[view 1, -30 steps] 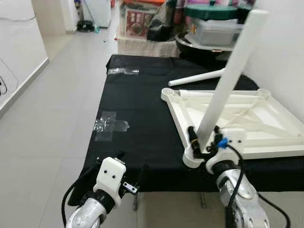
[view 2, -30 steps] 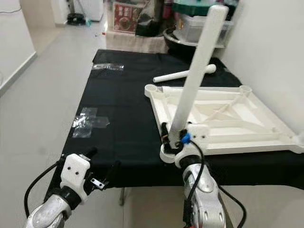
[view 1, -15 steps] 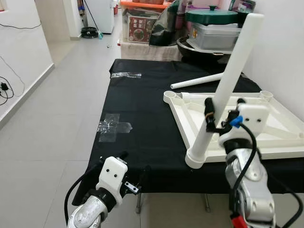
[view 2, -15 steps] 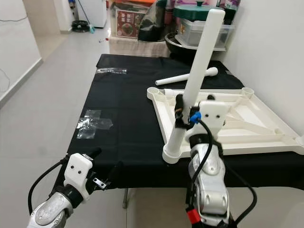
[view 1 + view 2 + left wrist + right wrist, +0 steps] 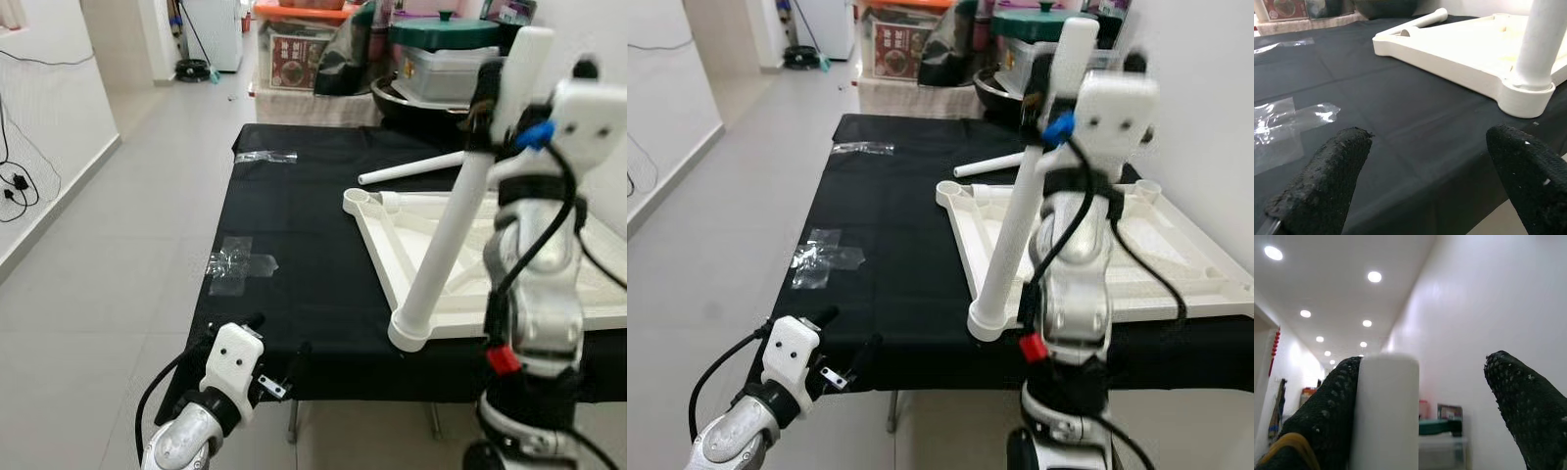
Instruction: Building children table
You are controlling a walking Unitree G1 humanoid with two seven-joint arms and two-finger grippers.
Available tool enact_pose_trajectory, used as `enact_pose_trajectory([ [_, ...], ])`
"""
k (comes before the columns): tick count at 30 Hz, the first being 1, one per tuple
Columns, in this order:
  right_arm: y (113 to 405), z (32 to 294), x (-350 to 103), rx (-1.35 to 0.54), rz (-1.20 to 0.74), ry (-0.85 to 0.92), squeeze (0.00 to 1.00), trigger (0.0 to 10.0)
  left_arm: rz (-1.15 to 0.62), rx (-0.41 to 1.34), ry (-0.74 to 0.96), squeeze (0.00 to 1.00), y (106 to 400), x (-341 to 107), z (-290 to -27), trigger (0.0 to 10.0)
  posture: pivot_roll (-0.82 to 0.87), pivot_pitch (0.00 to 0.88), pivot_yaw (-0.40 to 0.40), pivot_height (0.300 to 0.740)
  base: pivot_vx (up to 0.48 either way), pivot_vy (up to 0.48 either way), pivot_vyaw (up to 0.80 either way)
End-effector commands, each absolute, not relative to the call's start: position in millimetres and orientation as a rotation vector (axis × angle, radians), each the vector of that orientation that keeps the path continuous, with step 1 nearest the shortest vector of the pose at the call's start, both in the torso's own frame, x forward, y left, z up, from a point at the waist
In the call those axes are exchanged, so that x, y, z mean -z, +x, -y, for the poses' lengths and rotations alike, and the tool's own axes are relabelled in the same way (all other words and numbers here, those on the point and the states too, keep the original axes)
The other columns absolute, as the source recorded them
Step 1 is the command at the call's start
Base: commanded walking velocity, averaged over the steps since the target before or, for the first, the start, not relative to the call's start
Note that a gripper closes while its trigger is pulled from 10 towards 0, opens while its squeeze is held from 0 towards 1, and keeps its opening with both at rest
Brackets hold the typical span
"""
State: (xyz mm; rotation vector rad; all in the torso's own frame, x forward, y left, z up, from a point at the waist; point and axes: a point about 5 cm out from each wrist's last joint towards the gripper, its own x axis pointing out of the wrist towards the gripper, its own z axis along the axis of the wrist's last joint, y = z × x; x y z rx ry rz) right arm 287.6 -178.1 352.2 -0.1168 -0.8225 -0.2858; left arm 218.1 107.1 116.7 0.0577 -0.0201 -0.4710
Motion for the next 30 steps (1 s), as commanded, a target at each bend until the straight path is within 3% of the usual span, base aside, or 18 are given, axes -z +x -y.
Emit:
enact_pose_trajectory([
  [1,280.9,172.1,-371.4,0.318,0.937,-0.174,0.0,10.0,0.021,0.469,0.072,0.0,219.2,-115.4,-109.0,10.0,0.07,0.0,-0.07,0.74,0.0,0.0,0.0],
  [7,271.5,151.6,-388.9,0.272,1.075,-0.228,0.0,10.0,0.017,0.474,0.069,0.0,219.5,-115.1,-109.0,10.0,0.08,0.0,-0.065,0.74,0.0,0.0,0.0],
  [10,267.0,131.5,-391.7,0.16,1.143,-0.239,0.0,10.0,0.018,0.469,0.072,0.0,219.7,-114.9,-109.7,10.0,0.08,0.0,-0.068,0.74,0.0,0.0,0.0],
  [16,267.8,123.8,-390.0,0.103,1.141,-0.231,0.0,10.0,0.026,0.467,0.073,0.0,219.7,-115.8,-110.0,10.0,0.08,0.0,-0.069,0.74,0.0,0.0,0.0],
  [18,285.8,96.0,-371.2,-0.115,0.977,-0.125,0.0,10.0,0.031,0.448,0.057,0.0,217.7,-116.6,-115.6,10.0,0.08,0.003,-0.077,0.74,0.0,0.0,0.0],
  [20,293.3,83.8,-361.6,-0.194,0.899,-0.079,0.0,10.0,0.028,0.437,0.044,0.0,216.4,-116.6,-119.1,10.0,0.08,0.006,-0.078,0.74,0.0,0.0,0.0],
  [22,293.3,83.8,-361.6,-0.194,0.899,-0.079,0.0,10.0,0.028,0.437,0.044,0.0,216.4,-116.6,-119.1,10.0,0.08,0.006,-0.078,0.74,0.0,0.0,0.0],
  [27,320.5,47.0,-331.4,-0.298,0.655,0.022,0.0,10.0,-0.002,0.453,0.022,0.0,202.8,-114.5,-123.2,10.0,0.11,0.026,-0.105,0.74,0.0,0.0,0.0],
  [30,320.5,47.0,-331.4,-0.298,0.655,0.022,0.0,10.0,-0.002,0.453,0.022,0.0,202.8,-114.5,-123.2,10.0,0.11,0.026,-0.105,0.74,0.0,0.0,0.0],
])
